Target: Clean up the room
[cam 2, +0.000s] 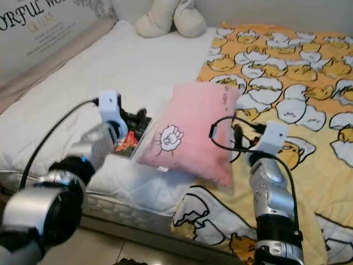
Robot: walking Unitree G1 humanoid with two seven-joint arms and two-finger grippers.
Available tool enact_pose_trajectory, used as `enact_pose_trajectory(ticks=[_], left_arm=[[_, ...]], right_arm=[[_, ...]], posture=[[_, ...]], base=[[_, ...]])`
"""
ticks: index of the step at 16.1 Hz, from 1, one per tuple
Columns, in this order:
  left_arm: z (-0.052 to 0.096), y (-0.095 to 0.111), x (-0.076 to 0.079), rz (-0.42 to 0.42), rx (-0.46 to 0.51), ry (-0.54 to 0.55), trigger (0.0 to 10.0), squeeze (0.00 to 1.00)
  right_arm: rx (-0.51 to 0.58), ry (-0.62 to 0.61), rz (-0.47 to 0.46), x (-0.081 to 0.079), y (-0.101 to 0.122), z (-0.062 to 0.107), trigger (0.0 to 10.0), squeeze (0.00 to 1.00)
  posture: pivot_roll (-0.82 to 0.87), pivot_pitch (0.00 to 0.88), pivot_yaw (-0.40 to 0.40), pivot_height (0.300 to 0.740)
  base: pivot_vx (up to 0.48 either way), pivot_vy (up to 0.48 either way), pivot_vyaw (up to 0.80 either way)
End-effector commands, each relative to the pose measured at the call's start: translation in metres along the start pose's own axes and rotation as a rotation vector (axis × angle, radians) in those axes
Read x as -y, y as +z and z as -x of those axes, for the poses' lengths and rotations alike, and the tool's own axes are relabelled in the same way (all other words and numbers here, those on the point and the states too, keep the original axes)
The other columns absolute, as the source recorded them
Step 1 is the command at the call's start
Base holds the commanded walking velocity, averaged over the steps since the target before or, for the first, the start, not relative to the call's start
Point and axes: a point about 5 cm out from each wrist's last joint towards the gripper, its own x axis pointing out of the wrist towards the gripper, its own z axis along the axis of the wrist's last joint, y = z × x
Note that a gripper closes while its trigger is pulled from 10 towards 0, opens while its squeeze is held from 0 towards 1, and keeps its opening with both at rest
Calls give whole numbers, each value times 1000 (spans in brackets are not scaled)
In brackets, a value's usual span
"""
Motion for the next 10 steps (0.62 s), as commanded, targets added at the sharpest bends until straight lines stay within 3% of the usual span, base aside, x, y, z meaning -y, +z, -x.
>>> enact_pose_trajectory(ticks=[1, 4, 6, 8, 10], left_arm=[[-1, 2, -3, 33, -26, 10, 10000, 0], [-3, 3, 5, 85, -47, -51, 10000, 0], [-3, -4, 9, 63, -74, -54, 10000, 0], [-4, -11, 16, 30, -102, -59, 10000, 0], [-5, -17, 28, 52, -107, -91, 10000, 0]], right_arm=[[28, 26, -28, -4, 12, -4, 10000, 0], [15, 54, -59, -14, 16, -5, 10000, 0], [-20, 63, -83, -18, 4, -3, 10000, 0], [-51, 49, -157, -19, -4, -4, 10000, 0], [-97, 49, -262, -23, -17, -7, 10000, 0]], posture=[[-283, 63, 103, 740], [-300, 121, 95, 740], [-325, 149, 104, 740], [-336, 161, 106, 740], [-354, 197, 132, 740]], base=[[0, 0, 0], [0, 0, 0], [0, 0, 0], [0, 0, 0], [0, 0, 0]])
